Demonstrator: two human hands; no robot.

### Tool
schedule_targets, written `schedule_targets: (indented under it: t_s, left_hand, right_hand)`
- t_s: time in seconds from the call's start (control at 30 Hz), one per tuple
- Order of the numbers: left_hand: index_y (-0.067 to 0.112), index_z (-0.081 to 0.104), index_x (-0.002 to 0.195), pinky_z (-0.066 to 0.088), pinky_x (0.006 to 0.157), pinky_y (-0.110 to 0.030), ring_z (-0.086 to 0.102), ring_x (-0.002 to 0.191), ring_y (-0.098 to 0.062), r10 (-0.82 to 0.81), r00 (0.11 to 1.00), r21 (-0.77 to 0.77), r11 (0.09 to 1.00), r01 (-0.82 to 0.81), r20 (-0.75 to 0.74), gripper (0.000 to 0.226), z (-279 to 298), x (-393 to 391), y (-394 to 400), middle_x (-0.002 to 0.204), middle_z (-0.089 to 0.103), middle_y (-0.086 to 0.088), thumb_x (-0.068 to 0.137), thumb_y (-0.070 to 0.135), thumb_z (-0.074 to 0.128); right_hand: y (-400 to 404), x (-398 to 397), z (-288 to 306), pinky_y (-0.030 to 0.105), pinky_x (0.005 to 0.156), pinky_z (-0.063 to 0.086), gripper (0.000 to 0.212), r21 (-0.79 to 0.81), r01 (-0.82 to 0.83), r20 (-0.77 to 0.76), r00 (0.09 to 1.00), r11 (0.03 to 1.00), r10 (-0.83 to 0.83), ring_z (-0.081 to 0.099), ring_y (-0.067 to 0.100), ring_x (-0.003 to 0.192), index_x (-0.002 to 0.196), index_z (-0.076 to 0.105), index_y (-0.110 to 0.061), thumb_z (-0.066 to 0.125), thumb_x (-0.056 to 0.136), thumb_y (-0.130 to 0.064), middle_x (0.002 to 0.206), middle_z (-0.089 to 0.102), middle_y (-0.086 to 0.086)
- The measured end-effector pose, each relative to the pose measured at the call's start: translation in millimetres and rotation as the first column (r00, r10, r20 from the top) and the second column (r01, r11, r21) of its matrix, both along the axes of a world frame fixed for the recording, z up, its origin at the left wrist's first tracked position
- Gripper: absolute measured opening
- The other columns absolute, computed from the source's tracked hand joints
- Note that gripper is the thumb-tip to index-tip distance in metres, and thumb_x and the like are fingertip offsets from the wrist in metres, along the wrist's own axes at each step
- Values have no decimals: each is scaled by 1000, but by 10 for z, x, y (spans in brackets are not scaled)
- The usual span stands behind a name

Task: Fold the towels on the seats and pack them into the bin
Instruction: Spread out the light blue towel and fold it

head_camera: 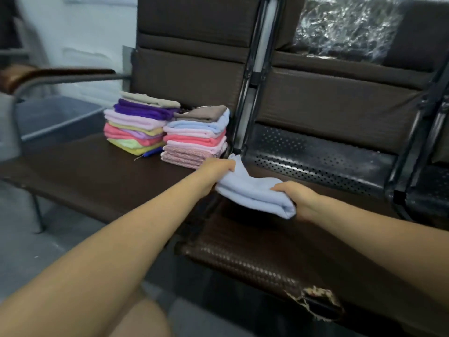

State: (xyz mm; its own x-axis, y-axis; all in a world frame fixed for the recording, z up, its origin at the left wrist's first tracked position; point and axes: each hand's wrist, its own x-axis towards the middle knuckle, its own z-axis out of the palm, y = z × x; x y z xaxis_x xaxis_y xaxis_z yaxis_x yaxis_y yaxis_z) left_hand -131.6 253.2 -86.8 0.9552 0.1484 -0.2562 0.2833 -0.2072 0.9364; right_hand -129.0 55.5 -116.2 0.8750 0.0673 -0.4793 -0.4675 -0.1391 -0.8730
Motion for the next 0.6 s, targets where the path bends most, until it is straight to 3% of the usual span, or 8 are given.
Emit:
schedule_targets:
  t_s: [0.1, 0.17, 0.23, 0.3, 0.37, 0.43, 0.5, 0.6]
  left_hand:
    - [-1, 54, 118, 51, 76, -33, 60, 95, -26, 219, 974, -30, 976, -217, 64, 46, 32, 124, 716, 109, 61, -15, 79, 23, 60]
    - [5, 61, 119, 47, 82, -35, 57, 108, -29, 329, 932, -66, 944, -323, 152, 37, -50, 120, 1155, 119, 61, -14, 84, 17, 58]
    - [8, 66, 112, 45, 81, -31, 59, 106, -27, 407, 894, -90, 913, -398, 187, 30, -239, 72, 1515, 110, 64, -11, 83, 11, 58]
    - [6, 65, 112, 44, 79, -29, 60, 106, -31, 401, 907, 68, 909, -412, 132, 36, -479, 33, 1761, 112, 65, -14, 79, 16, 58]
    - [7, 64, 112, 44, 77, -29, 60, 102, -32, 326, 943, 333, 884, -328, 63, 32, -614, 3, 1859, 111, 65, -14, 82, 15, 55]
    - [9, 62, 115, 45, 77, -31, 59, 102, -32, 269, 961, 463, 846, -266, 62, 31, -652, 54, 1879, 111, 64, -14, 85, 16, 53]
    - [11, 56, 123, 46, 82, -34, 57, 107, -32, 238, 969, 505, 829, -240, 70, 38, -680, 131, 1874, 119, 60, -14, 86, 18, 53]
    - [14, 50, 130, 43, 90, -38, 47, 118, -33, 293, 952, 577, 765, -288, 86, 44, -709, 186, 1821, 130, 49, -15, 87, 24, 56]
  right_hand:
    - [750, 297, 65, 29, 65, 50, 39, 73, -11, 121, 993, 997, 2, 58, 23, 72, 126, 54, 6, 56, 90, -9, 95, 61, 12]
    - [1269, 420, 22, 32, 69, 51, 33, 106, 38, 214, 975, 994, -60, 59, 24, 76, 120, 58, 5, 60, 88, -6, 104, 64, 15]
    - [1758, 467, -168, 35, 76, 53, 33, 124, 41, 218, 974, 991, -68, 62, 28, 88, 119, 57, 4, 60, 88, -5, 113, 64, 17]
    - [2124, 441, -428, 40, 94, 50, 46, 52, 16, 153, 988, 999, -23, 60, 32, 110, 131, 49, 7, 59, 90, -11, 129, 58, 21]
    - [2283, 421, -586, 35, 100, 44, 52, -140, -14, 164, 986, 990, 37, 53, 34, 122, 137, 44, 5, 55, 93, -18, 137, 52, 21]
    - [2309, 441, -584, 30, 95, 41, 50, -275, -33, 230, 968, 961, 99, 51, 35, 123, 137, 45, 4, 51, 95, -23, 137, 51, 21]
    - [2245, 477, -543, 31, 93, 43, 51, -266, -51, 252, 960, 963, 121, 53, 34, 120, 136, 46, 5, 53, 95, -26, 135, 52, 22]
    - [2060, 411, -412, 33, 66, 55, 39, -126, -200, 134, 967, 972, 217, 64, 27, 79, 121, 55, 3, 53, 96, -27, 101, 65, 17]
